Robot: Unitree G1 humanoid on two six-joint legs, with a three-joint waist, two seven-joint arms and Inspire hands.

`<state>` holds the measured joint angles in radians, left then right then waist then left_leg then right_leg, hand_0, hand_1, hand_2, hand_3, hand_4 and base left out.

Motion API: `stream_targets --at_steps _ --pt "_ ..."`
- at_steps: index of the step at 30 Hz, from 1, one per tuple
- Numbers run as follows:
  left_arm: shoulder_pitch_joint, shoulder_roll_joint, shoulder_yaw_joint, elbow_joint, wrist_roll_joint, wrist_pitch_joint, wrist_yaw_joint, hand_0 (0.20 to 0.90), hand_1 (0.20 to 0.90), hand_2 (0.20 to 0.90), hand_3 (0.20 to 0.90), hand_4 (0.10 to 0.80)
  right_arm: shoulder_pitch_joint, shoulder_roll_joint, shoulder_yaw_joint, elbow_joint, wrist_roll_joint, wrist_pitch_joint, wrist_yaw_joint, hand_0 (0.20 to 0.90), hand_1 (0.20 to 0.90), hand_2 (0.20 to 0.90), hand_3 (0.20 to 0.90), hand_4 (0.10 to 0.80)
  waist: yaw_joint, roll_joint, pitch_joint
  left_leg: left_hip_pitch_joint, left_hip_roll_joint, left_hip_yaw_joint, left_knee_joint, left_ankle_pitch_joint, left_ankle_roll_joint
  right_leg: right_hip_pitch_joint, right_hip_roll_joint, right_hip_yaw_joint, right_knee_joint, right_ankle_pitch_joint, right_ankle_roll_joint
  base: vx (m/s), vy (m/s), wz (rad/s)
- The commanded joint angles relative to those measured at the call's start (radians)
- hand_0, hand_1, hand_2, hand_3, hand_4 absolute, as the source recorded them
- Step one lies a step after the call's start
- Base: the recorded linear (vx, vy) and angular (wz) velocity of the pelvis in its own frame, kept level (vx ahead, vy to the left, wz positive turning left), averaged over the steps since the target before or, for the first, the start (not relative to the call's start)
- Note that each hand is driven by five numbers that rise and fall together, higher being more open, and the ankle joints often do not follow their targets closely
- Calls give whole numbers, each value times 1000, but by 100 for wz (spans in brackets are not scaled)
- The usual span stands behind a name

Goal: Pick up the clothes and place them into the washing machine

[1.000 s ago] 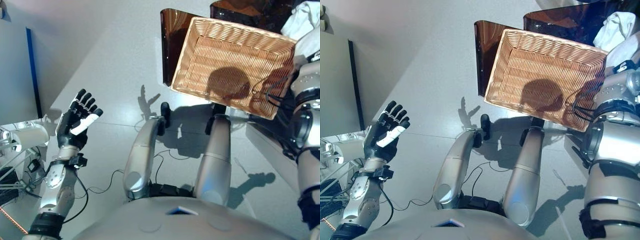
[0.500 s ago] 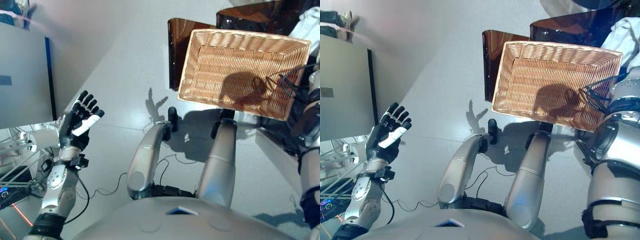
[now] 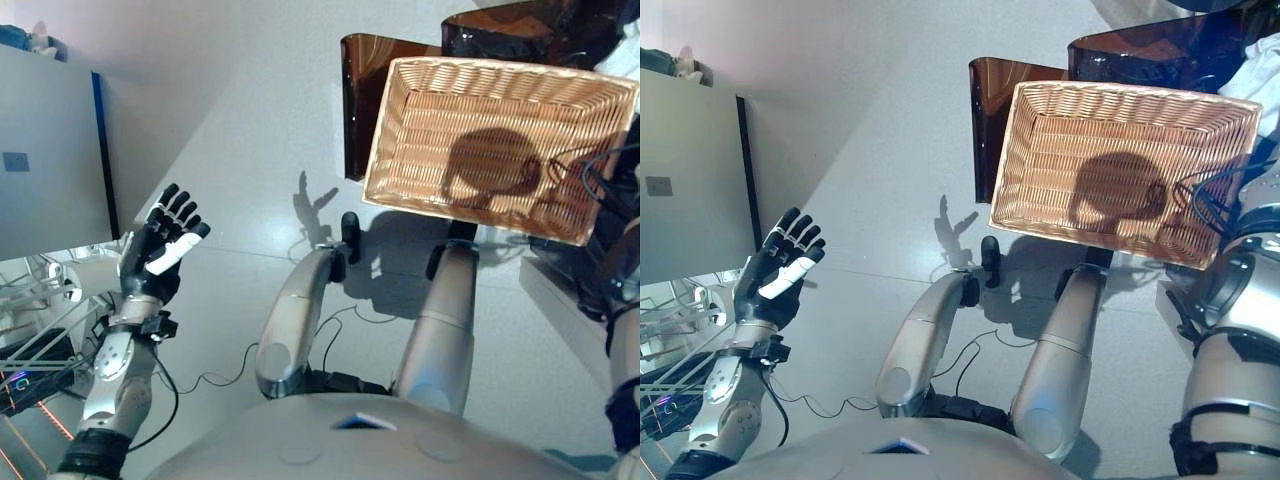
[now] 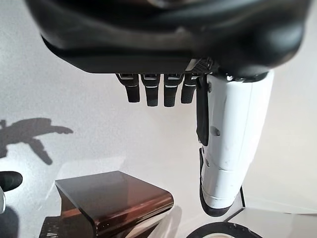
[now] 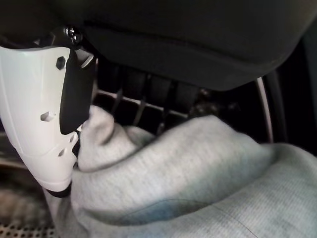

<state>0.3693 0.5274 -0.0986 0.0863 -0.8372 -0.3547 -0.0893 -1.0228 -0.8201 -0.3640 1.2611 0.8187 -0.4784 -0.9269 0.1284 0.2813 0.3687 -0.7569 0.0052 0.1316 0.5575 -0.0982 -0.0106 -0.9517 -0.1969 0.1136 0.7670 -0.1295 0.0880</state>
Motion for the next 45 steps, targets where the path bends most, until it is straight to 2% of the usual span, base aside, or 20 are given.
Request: stream_targets --at_steps 1,5,7,9,10,11,13,20,25,30,34,40,45 --pt "56 36 91 33 -38 -86 13 900 900 900 900 800 76 -204 92 -117 -87 -120 9 900 900 900 900 800 -35 -24 -72 -60 26 21 -75 80 -27 -4 29 -28 29 -26 -42 -7 -4 -3" --pt "51 31 96 32 -33 -94 13 900 900 900 900 800 110 -143 132 -156 -155 -94 28 900 900 900 900 800 -35 -20 -66 -57 29 24 -71 78 -25 -3 30 -29 29 -24 -43 0 2 -3" --pt "49 31 107 29 -23 -106 12 900 900 900 900 800 166 -96 142 -194 -250 -65 8 900 900 900 900 800 -34 -22 -62 -53 29 26 -71 79 -24 1 31 -30 29 -23 -43 58 -16 -3" --pt "48 34 111 27 -17 -111 12 900 900 900 900 800 186 -79 147 -223 -297 -46 -3 900 900 900 900 800 -34 -27 -66 -45 24 19 -63 55 -31 14 29 -26 33 -48 -40 102 -24 0" --pt "46 35 110 26 -15 -116 5 900 900 900 900 800 215 -77 164 -211 -361 2 -7 900 900 900 900 800 -31 -32 -64 -43 24 18 -62 53 -31 17 28 -28 33 -49 -39 0 0 0" --pt "47 34 110 26 -15 -117 5 900 900 900 900 800 215 -74 164 -216 -369 7 -13 900 900 900 900 800 -32 -31 -64 -43 23 18 -63 53 -31 18 28 -28 33 -49 -39 0 0 0" --pt "43 39 109 25 -9 -122 -5 900 900 900 900 800 236 -78 223 -218 -480 73 -1 900 900 900 900 800 -27 -35 -61 -44 24 18 -58 53 -30 17 28 -27 32 -47 -39 0 0 0" --pt "41 33 131 34 9 -124 11 900 900 900 900 800 299 -2 254 -267 -625 152 -20 900 900 900 900 800 -30 -51 -53 -52 26 23 -43 43 -26 7 30 -24 40 -45 -40 0 0 0" --pt "36 0 144 58 16 -121 31 900 900 900 900 800 347 88 211 -247 -634 172 -55 900 900 900 900 800 -33 -53 -50 -60 28 27 -34 40 -23 1 35 -22 43 -44 -45 -1 8 -2" --pt "19 -9 133 71 15 -113 35 900 900 900 900 800 325 115 192 -62 -551 189 -62 900 900 900 900 800 -26 -46 -58 -65 29 28 -32 38 -24 -1 35 -26 48 -46 -48 -1 7 -1" --pt "2 -5 109 75 0 -102 31 900 900 900 900 800 302 149 206 103 -444 188 -19 900 900 900 900 800 -19 -39 -59 -61 30 30 -35 37 -24 0 34 -25 47 -44 -47 -1 5 -2" --pt "-12 6 84 76 -11 -102 34 900 900 900 900 800 316 201 211 185 -365 190 20 900 900 900 900 800 -15 -35 -53 -61 28 31 -31 36 -22 0 32 -20 48 -42 -46 0 0 0" --pt "-25 21 83 77 -10 -104 36 900 900 900 900 800 308 203 240 215 -346 219 71 900 900 900 900 800 -11 -33 -53 -67 27 34 -30 36 -20 -8 28 -17 49 -39 -45 0 0 0"
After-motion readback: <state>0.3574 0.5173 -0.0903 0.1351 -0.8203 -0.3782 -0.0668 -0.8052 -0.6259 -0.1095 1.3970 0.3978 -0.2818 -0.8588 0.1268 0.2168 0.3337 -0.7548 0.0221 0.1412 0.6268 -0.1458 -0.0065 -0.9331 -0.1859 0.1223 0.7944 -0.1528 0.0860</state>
